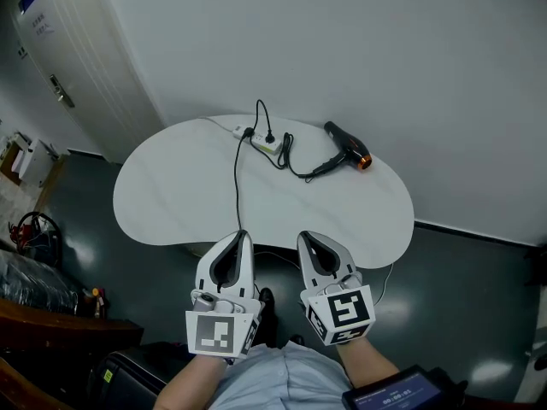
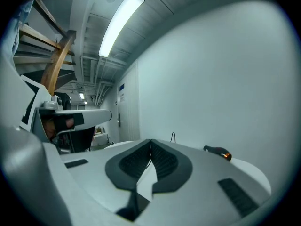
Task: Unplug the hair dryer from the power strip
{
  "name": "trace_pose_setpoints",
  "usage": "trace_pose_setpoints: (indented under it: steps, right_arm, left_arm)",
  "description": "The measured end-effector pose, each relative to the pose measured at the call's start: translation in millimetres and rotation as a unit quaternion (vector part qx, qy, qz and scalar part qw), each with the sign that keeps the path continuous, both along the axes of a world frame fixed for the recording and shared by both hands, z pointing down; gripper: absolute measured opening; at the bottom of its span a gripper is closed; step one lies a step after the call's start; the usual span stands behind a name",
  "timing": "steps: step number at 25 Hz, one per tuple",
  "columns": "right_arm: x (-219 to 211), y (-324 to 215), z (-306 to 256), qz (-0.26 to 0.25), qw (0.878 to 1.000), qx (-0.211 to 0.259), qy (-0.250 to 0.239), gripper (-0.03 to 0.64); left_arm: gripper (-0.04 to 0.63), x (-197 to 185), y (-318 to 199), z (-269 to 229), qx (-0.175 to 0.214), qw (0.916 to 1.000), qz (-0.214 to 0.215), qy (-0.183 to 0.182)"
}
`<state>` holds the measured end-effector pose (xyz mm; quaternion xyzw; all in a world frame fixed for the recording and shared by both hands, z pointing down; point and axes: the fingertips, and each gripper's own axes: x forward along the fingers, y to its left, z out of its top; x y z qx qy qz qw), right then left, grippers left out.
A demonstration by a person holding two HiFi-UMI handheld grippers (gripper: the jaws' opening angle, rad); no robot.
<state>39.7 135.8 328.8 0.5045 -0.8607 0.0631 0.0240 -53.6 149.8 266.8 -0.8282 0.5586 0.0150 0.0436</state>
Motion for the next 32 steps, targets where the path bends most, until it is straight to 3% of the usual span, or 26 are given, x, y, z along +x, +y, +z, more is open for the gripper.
trace_pose_setpoints:
  steps: [4, 10, 16, 21, 27, 30, 32]
  right_arm:
    - [-12.4, -48.9, -2.9, -0.004, 1.0, 0.003, 0.006, 0.002]
    - [-29.9, -112.1, -16.0, 0.003, 1.0, 0.013, 0.009, 0.002]
    - [-41.4, -159.2, -23.4, 0.016, 0.999, 0.021, 0.019, 0.002]
    - [-40.6, -182.6, -21.1, 0.028, 0.999, 0.018, 0.027, 0.002]
    - [-40.5, -194.3, -13.5, 0.033, 0.999, 0.004, 0.035, 0.002]
    - [-36.7, -202.9, -9.3, 0.034, 0.999, -0.002, 0.036, 0.002]
    - [-33.9, -212.5, -6.1, 0.033, 0.999, -0.007, 0.037, 0.002]
  left_arm:
    - [-0.002, -11.1, -46.2, -6.0, 0.013, 0.9999, 0.0, -0.008]
    - [-0.002, -26.0, -106.2, -22.5, 0.009, 0.9992, 0.0, 0.038]
    - [-0.002, -41.3, -152.1, -22.1, 0.027, 0.9995, 0.017, 0.009]
    - [-0.002, -47.7, -177.2, -14.8, 0.024, 0.9994, 0.023, 0.008]
    - [-0.002, -45.4, -189.0, -10.1, -0.007, 0.9981, 0.021, 0.058]
    - [-0.002, -45.6, -196.5, -4.0, -0.015, 0.9983, 0.019, 0.053]
    - [-0.002, -46.6, -205.0, 1.9, -0.011, 0.9993, 0.02, 0.029]
